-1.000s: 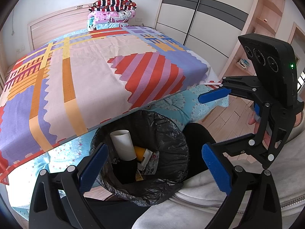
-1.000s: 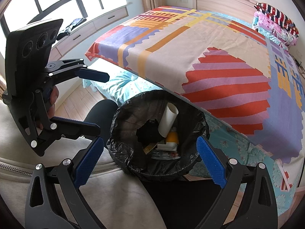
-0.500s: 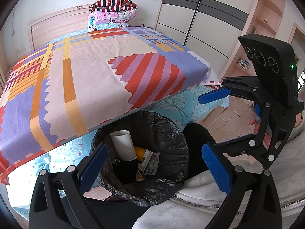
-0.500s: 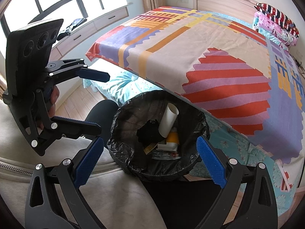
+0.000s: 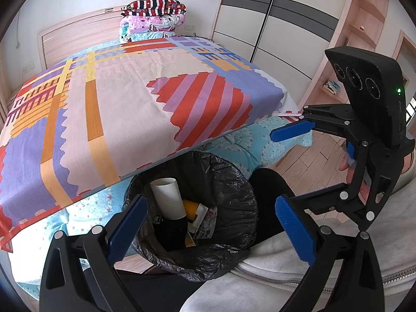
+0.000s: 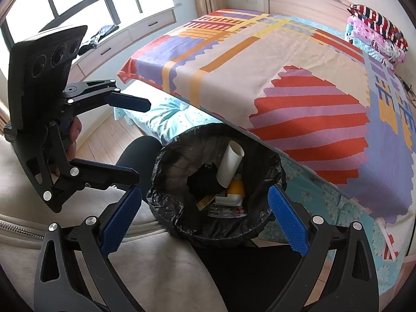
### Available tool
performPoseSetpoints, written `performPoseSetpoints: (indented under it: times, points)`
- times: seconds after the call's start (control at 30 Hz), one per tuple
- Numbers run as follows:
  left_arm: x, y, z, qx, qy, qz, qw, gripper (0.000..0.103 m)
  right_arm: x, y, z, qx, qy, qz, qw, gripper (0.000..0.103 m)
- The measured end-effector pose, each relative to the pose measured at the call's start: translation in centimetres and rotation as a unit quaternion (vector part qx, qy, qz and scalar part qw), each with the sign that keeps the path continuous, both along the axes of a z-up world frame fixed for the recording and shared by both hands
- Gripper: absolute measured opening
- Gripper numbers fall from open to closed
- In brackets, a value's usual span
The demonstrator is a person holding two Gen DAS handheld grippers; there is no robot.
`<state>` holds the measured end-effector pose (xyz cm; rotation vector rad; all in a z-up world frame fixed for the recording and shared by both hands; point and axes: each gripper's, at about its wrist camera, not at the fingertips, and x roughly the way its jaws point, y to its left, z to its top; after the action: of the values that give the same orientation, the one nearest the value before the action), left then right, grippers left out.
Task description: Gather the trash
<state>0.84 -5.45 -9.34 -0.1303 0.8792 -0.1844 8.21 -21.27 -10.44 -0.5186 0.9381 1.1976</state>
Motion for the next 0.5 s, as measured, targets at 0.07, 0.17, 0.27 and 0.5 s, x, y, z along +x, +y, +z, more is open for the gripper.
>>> performPoseSetpoints:
  times: [0.07, 0.17, 0.27, 0.5]
  points:
    - [0.00, 0.00, 0.02, 0.000, 0.000, 0.000, 1.0000, 0.095, -0.05, -0.01, 0.05, 0.001, 0.000, 0.002, 1.000, 0.099]
    - [0.03, -0.03, 0.05, 0.000, 0.000, 0.000, 1.0000, 0.095, -0.01, -0.04, 0.05, 0.001, 0.000, 0.001, 1.000, 0.099]
    - [0.02, -0.03, 0.07, 0.001, 0.000, 0.000, 1.0000, 0.095, 0.02, -0.04, 0.12, 0.001, -0.001, 0.001, 1.000, 0.099]
    - [0.07, -0.05, 0.11, 0.001, -0.001, -0.001, 1.0000, 0.095, -0.02, -0.07, 0.29, 0.004, -0.001, 0.002, 1.000, 0.099]
